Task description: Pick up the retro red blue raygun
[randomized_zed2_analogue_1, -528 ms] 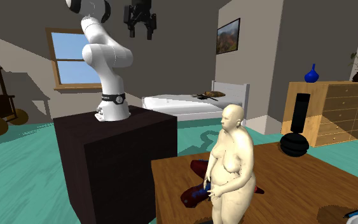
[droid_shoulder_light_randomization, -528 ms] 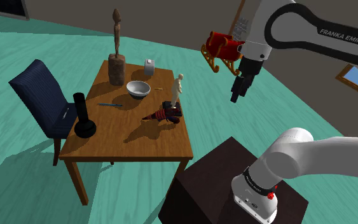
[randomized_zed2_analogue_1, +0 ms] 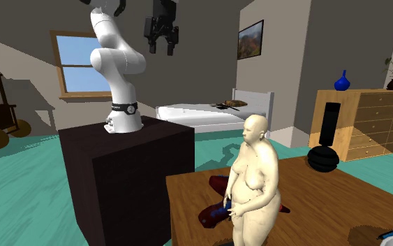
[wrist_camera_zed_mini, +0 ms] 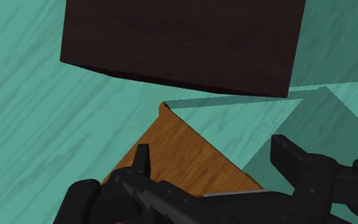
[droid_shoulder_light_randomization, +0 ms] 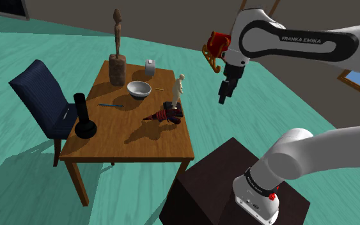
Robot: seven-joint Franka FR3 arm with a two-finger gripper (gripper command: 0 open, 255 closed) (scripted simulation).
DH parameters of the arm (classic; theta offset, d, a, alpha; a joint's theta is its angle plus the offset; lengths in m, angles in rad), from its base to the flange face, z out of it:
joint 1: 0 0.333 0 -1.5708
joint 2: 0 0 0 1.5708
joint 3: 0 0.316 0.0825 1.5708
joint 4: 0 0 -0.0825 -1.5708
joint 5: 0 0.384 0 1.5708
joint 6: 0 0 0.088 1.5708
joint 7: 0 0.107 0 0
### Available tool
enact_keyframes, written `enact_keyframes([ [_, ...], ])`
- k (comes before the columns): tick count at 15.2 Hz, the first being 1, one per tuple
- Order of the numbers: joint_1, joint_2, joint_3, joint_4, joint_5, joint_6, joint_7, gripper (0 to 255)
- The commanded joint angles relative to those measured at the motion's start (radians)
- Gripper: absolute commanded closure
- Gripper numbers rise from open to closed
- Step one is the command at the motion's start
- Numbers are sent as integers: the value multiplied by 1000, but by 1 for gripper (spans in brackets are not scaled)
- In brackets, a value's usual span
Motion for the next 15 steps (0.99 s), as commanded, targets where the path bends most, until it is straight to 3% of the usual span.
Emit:
enact_keyframes([
  [1,5,81,-2,16,-15,61,-26,0],
  [15,21,642,-4,255,-120,351,-173,0],
])
